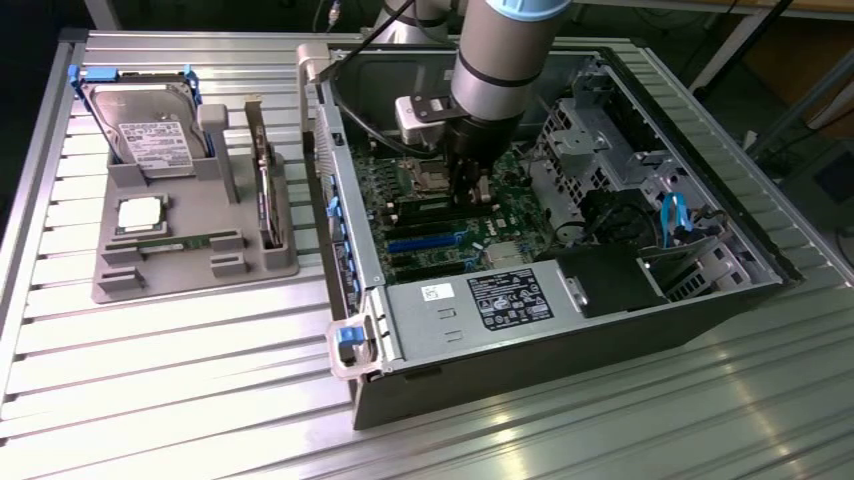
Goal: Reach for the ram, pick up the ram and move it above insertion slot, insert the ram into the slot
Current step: 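Insert the ram into the slot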
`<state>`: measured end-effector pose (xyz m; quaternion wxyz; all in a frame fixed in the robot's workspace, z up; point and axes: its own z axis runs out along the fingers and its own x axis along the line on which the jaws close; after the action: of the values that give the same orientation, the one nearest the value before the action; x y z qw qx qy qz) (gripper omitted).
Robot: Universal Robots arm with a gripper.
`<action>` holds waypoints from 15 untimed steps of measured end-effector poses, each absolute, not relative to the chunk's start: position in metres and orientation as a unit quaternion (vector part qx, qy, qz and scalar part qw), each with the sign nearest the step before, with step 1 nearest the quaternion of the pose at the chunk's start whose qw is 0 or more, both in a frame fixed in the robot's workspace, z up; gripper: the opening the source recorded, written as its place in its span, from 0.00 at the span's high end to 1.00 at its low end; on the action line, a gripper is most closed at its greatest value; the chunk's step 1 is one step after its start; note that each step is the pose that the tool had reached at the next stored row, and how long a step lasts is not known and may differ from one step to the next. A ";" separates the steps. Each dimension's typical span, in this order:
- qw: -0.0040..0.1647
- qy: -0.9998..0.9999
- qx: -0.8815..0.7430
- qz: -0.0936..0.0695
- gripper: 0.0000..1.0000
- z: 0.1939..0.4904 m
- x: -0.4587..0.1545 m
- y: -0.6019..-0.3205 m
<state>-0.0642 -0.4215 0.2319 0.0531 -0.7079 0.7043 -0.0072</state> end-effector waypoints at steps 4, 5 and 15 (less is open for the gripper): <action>0.053 0.704 -0.708 -0.007 0.86 0.226 -0.064 -0.421; 0.053 0.704 -0.708 -0.007 0.86 0.226 -0.064 -0.421; 0.053 0.704 -0.708 -0.007 0.86 0.226 -0.064 -0.421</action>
<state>-0.0642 -0.4214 0.2264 0.0532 -0.7078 0.7043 -0.0072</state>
